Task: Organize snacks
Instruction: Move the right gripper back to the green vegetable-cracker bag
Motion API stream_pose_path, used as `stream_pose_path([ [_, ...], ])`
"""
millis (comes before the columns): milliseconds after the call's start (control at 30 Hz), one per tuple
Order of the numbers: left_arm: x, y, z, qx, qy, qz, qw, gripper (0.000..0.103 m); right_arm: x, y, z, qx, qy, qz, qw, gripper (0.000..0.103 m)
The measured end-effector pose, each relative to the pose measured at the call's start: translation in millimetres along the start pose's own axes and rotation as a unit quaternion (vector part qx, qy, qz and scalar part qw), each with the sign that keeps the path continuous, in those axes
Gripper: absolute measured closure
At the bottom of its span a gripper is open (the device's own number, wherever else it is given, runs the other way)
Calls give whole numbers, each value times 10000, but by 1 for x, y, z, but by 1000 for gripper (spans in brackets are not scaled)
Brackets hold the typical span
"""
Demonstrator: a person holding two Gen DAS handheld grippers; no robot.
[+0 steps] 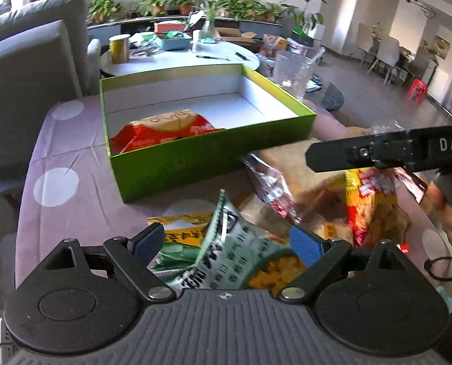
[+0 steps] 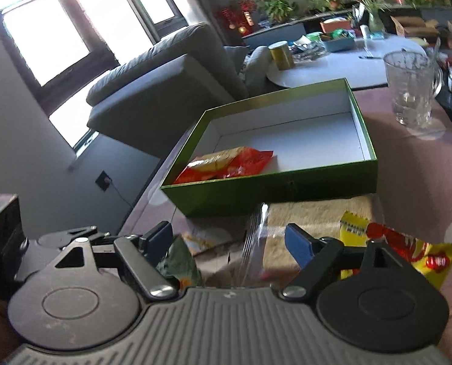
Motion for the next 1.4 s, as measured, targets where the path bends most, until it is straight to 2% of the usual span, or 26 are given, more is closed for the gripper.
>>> stream_pose_path([
  [267,-3,16,14,467,-105,113,9988,10,-8,8,10,167,4,65,9998,30],
  [400,9,16,21,557,-289,3,9980,10,-8,6,14,107,-42,56,9999,29],
  [500,13,14,20,502,-234,6,9985,10,-7,6,17,112,-74,89,9999,29],
  [700,26,-1,14,-18,-229,-215,9995,9,-6,8,18,176,-116,114,9997,29],
  [833,36,-17,14,-335,-302,-618,9971,9,-6,8,20,156,-157,106,9997,28],
  [967,37,-28,17,-662,-325,-647,9952,9,-4,4,24,23,-226,90,9997,28],
  [1167,29,-36,16,-722,-246,-830,9936,11,-2,-12,35,-414,-400,-100,9983,26],
  [1400,17,-57,18,-1085,-98,-988,9891,11,0,-41,55,-1247,-551,-238,9904,24],
])
Point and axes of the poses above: each gripper's, at about its wrist camera, not at the fingertips, and x roughly the way its jaws point, y to its right, z to its underside, the point moved 6 cm from there along x, roughly the way its jaws point, and after that the axes turned 6 degrees about z, right-handed, at the moved point
